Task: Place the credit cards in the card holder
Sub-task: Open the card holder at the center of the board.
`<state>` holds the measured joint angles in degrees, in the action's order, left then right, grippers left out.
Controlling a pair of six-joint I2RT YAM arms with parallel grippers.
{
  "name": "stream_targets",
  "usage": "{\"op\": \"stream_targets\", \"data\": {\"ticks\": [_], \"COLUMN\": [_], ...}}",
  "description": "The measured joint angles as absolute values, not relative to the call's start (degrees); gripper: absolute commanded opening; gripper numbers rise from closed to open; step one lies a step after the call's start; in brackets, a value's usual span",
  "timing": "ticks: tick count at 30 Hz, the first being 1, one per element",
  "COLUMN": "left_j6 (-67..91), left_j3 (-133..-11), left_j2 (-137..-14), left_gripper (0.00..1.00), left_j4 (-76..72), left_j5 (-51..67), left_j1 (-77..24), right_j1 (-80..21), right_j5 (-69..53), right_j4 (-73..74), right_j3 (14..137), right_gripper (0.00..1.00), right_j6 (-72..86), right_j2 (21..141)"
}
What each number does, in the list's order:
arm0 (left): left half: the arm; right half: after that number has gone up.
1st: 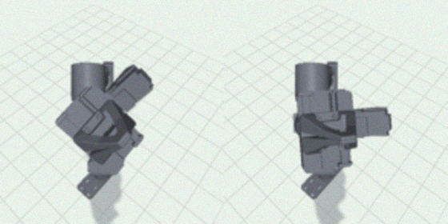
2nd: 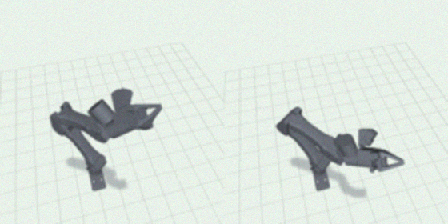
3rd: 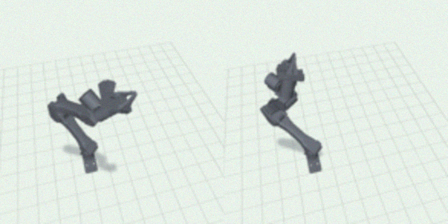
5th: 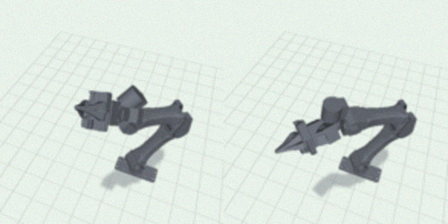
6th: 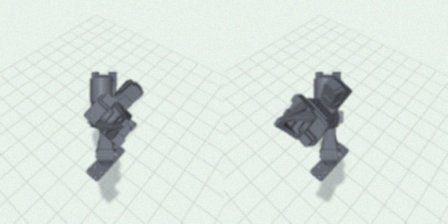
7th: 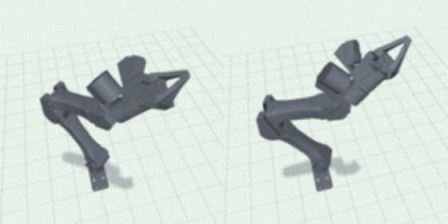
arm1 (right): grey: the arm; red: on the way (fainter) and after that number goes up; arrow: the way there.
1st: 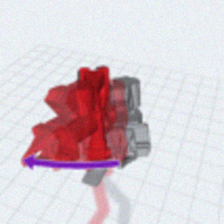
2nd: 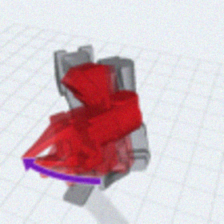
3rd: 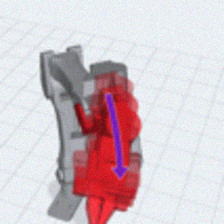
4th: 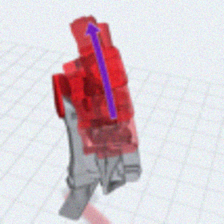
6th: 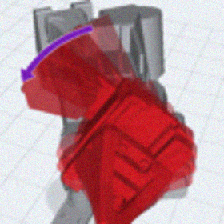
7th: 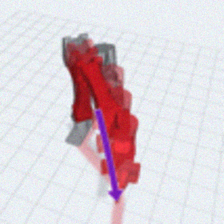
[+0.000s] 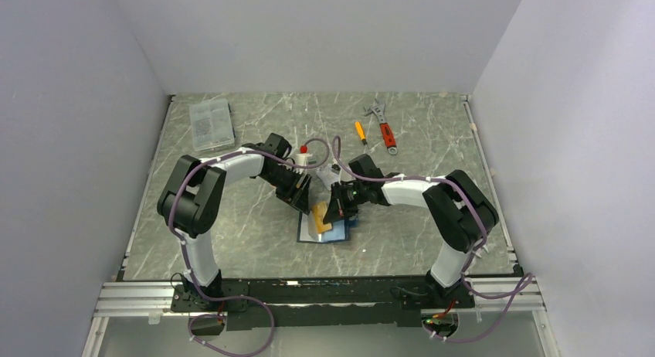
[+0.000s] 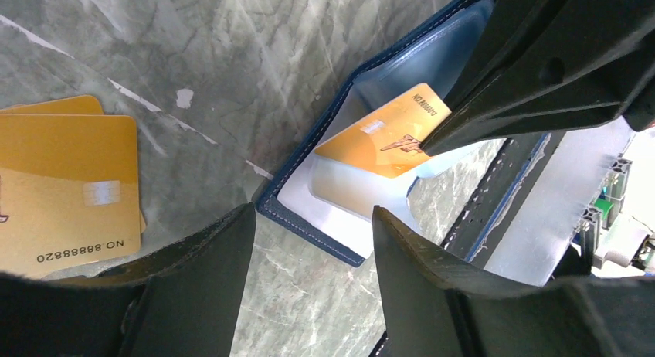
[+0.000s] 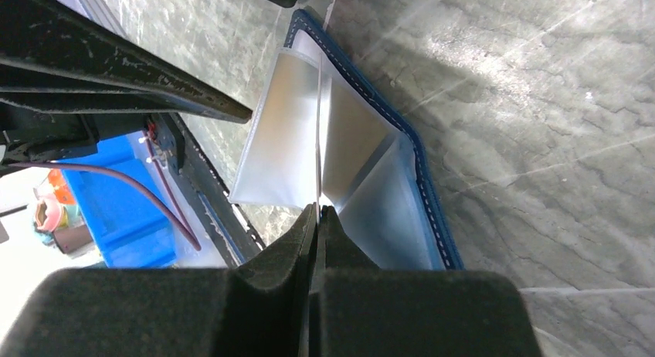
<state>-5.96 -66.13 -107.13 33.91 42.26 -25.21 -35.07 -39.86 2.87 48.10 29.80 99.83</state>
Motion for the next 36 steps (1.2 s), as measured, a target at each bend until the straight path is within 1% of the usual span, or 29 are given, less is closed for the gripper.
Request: {"op": "stream_targets", "data": {"ticks": [15, 21, 25, 28, 29, 30, 31, 32, 36], "left_j6": [-7.9, -7.9, -7.9, -7.9, -7.9, -7.9, -8.0, -8.3, -9.5], "left_j3": [-68.7, -71.0, -71.4, -71.4, -71.4, -71.4, -71.3, -71.0, -70.8], "left_j2": [-108.6, -109.3, -109.6, -109.6, -109.6, -109.6, -109.6, -109.6, -109.4], "left_gripper": [0.56, 0.56, 0.62, 0.64, 0.68, 0.74, 0.95, 0.99, 0.99], "left_j4": [36.5, 37.3, 37.7, 39.0, 39.6, 40.1, 40.4, 40.6, 42.5], "left_j5": [40.4, 40.6, 40.6, 40.6, 40.6, 40.6, 40.6, 40.6, 41.9], "left_j1": [-25.2, -25.2, -25.2, -25.1, -25.0, -25.0, -25.0, -25.0, -25.0], "right_j1": [-35.4, -36.9, -37.1, -36.9, -36.7, -36.4, -36.2, -35.9, -33.4], "right_j5": [-47.4, -48.6, -48.0, -47.8, -47.6, -47.4, -47.4, -47.2, -47.0], "right_j4": [1.9, 2.5, 3.8, 4.0, 4.1, 4.2, 4.2, 4.1, 2.0], "right_j3": [43.0, 43.0, 44.5, 45.2, 45.2, 45.2, 45.2, 45.1, 42.6], "right_gripper": [0.0, 0.0, 0.0, 0.0, 0.0, 0.0, 0.0, 0.0, 0.0], "right_j6": [28.2, 26.6, 26.1, 26.1, 26.2, 26.4, 26.6, 26.9, 28.8], "right_j2": [99.7, 99.8, 101.3, 102.3, 102.4, 102.4, 102.4, 102.4, 101.7]}}
